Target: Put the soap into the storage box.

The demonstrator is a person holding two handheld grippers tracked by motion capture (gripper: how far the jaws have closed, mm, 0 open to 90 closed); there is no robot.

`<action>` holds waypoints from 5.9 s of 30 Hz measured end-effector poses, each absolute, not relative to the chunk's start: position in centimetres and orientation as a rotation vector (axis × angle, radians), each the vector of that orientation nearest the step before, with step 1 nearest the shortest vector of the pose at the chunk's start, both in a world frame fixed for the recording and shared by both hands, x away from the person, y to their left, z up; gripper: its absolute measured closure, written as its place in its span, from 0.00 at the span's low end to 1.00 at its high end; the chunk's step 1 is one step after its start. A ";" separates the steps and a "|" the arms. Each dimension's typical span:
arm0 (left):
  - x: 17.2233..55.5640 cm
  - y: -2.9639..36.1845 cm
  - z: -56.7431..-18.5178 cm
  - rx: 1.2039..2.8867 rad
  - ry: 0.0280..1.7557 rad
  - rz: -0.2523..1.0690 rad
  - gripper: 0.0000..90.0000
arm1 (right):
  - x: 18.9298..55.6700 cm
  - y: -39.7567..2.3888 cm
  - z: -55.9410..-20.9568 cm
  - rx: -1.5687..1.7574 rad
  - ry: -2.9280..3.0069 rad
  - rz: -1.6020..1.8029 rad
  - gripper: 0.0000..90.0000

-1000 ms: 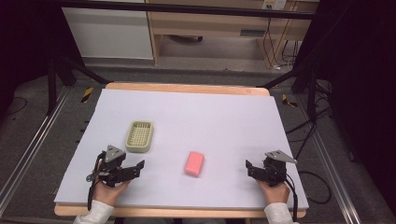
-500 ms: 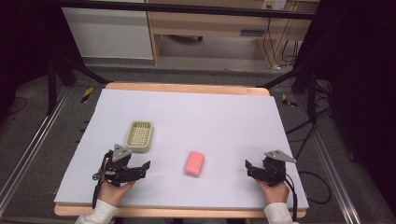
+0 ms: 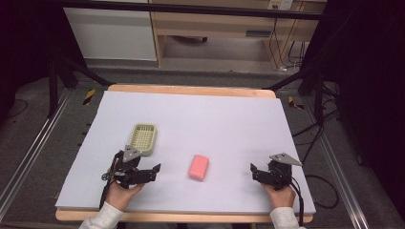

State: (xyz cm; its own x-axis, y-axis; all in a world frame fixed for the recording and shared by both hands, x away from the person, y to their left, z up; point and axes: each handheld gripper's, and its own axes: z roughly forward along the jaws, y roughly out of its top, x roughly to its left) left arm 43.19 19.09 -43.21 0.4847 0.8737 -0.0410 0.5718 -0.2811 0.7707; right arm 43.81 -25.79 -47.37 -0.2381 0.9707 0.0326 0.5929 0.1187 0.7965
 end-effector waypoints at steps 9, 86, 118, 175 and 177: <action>43.8 17.9 -42.6 1.994 1.176 0.494 0.19 | 43.8 -25.8 -47.4 1.512 1.894 0.968 0.13; 46.8 5.4 -43.4 2.180 1.093 0.349 0.22 | 43.9 -25.7 -47.4 1.515 1.900 0.981 0.13; 47.9 3.3 -45.5 2.253 1.135 0.308 0.27 | 43.9 -25.6 -47.4 1.512 1.915 0.974 0.13; 47.9 2.0 -46.1 2.329 1.225 0.334 0.41 | 44.0 -25.5 -47.5 1.513 1.922 0.973 0.13; 48.0 2.0 -46.1 2.332 1.221 0.329 0.41 | 44.0 -25.6 -47.5 1.511 1.923 0.971 0.13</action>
State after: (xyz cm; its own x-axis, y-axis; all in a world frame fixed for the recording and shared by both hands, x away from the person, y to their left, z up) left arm 47.97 2.05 -46.11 0.5723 0.8200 -0.0109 0.7034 -0.4840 0.5206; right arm 43.97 -25.55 -47.46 -0.2551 0.9661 0.0400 0.6058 0.1274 0.7854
